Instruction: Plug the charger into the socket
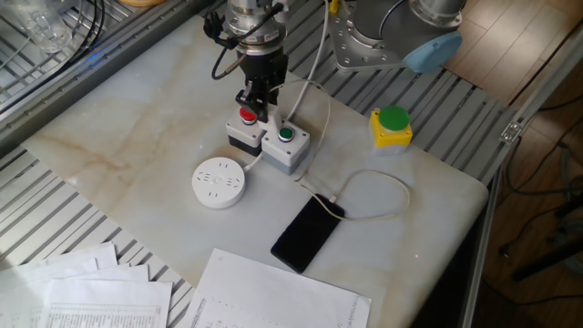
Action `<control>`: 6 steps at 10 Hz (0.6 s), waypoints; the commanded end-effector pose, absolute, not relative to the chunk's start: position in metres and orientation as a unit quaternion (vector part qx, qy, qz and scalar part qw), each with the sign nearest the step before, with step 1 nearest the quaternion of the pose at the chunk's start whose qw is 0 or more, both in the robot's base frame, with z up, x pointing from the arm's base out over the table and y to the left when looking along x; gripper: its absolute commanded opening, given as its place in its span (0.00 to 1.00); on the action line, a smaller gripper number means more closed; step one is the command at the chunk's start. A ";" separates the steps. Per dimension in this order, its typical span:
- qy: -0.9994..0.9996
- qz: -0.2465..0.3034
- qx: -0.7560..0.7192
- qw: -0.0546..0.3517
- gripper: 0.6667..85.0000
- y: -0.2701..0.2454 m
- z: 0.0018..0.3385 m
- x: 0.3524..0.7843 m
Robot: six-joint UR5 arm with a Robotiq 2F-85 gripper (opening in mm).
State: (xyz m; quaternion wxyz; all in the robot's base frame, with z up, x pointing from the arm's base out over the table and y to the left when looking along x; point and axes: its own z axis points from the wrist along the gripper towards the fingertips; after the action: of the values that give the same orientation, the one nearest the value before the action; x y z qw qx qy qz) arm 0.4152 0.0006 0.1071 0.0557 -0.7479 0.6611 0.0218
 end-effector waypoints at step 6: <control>0.895 0.017 -0.440 0.070 0.01 0.000 0.195 0.446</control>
State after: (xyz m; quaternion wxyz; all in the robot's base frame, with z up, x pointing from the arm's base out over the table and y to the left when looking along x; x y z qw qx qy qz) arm 0.4339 -0.0099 0.1755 0.0565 -0.5771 0.8147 0.0033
